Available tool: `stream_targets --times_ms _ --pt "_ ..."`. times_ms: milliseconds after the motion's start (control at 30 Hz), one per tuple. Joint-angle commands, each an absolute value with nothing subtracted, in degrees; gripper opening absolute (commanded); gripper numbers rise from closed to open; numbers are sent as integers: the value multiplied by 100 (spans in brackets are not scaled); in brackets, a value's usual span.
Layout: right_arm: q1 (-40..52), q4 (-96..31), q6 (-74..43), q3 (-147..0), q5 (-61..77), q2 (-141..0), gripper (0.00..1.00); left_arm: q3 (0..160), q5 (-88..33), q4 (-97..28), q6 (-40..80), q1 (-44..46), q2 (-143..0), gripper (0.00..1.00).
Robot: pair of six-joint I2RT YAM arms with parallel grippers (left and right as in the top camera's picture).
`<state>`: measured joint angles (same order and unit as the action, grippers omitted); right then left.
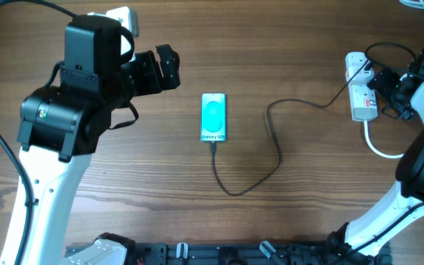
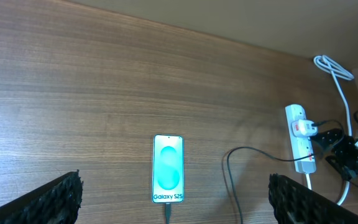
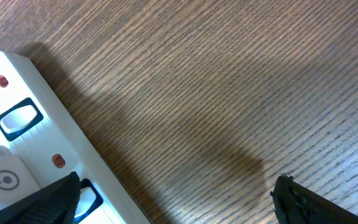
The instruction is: Plug charger to phone and switch on socket
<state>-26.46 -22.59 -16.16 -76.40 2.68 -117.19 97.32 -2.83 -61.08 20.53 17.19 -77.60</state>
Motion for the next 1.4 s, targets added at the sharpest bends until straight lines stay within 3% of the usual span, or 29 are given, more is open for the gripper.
stream_targets --times_ms 0,1033,1367 --pt "-2589 -2342 -1505 -7599 548 -11887 100 9699 -224 -6095 2128 1693 -7693 100" --pt "-2587 -2766 -1632 -7599 711 -11867 100 9699 -224 -6095 2128 1693 -7693 100" --pt "-2589 -3881 -2615 -7599 -108 -10062 100 9699 -224 -6097 2128 1693 -7693 100"
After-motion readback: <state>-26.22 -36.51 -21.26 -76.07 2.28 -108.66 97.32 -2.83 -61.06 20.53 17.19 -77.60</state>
